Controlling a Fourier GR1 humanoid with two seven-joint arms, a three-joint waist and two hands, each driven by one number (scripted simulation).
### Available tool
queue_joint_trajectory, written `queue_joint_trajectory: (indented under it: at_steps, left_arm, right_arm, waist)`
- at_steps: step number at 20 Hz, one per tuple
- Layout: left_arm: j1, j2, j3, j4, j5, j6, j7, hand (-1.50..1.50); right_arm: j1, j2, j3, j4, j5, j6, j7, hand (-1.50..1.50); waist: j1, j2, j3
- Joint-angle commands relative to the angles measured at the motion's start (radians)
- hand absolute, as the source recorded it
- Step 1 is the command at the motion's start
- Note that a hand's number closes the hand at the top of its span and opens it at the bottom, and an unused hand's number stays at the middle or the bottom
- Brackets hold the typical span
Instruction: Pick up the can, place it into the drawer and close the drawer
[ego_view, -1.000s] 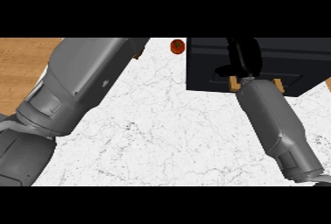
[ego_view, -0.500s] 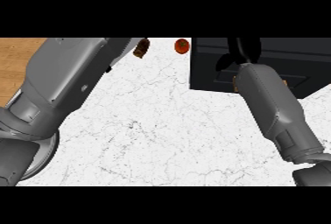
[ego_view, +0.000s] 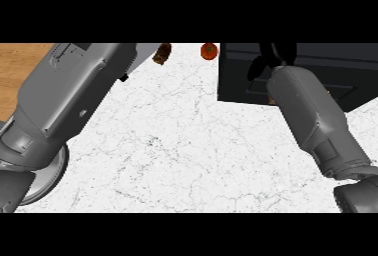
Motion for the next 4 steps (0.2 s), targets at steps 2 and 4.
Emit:
queue_joint_trajectory:
  at_steps: [2, 4]
  left_arm:
    - [0.07, 0.028, -0.009, -0.081, -0.007, 0.0, 0.004, -1.5]
    - [0.085, 0.068, 0.0, -0.104, -0.004, -0.016, 0.02, -1.5]
  right_arm:
    - [-0.103, 0.023, -0.088, -0.023, -0.097, -0.012, -0.035, -1.5]
    - [-0.1, 0.003, -0.104, -0.013, -0.108, -0.01, -0.066, -1.5]
  waist:
    - [0.017, -0.014, -0.006]
    - [0.012, -0.013, -0.005]
